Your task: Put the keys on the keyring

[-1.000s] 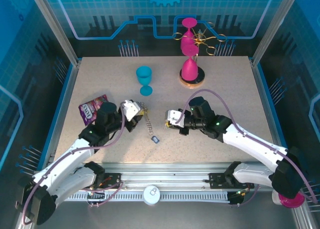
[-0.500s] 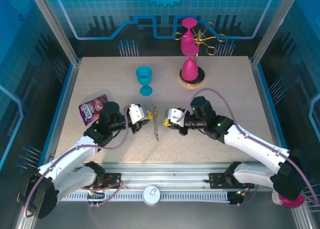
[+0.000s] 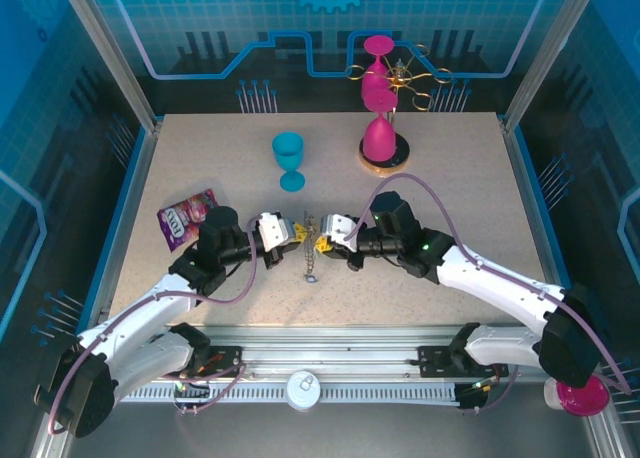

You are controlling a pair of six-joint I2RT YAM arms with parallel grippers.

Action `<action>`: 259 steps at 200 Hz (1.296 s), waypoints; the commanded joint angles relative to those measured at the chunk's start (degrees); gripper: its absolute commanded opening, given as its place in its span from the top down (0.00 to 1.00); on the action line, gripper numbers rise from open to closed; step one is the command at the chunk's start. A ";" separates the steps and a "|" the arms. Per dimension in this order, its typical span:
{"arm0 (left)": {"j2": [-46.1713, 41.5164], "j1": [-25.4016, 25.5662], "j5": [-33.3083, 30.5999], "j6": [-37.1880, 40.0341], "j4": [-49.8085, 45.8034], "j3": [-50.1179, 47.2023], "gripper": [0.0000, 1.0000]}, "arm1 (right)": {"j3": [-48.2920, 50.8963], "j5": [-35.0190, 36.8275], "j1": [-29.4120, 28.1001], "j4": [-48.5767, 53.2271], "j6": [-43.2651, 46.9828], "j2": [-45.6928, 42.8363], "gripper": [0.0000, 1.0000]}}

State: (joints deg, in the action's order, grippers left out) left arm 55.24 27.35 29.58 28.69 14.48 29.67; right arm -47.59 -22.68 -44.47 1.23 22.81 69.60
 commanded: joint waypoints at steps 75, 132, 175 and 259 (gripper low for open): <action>-0.31 1.45 1.45 3.91 2.04 -0.83 1.00 | 1.58 4.09 -0.69 -9.92 -6.42 1.35 1.00; -1.24 1.86 -1.47 4.77 3.84 -1.72 1.00 | 1.04 7.78 -0.71 -7.80 -7.83 1.59 1.00; -2.33 2.48 -5.17 6.58 6.31 -2.94 1.00 | 0.43 8.53 -0.84 -6.68 -9.32 2.01 1.00; -3.58 3.91 -7.88 9.98 7.31 -4.35 1.00 | -1.12 9.28 -0.85 -7.65 -14.63 3.96 1.00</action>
State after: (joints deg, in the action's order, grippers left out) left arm 53.23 30.39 21.98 36.49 18.50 26.06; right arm -46.96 -14.98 -44.99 -5.56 10.72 72.64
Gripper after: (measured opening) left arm 0.049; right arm 0.058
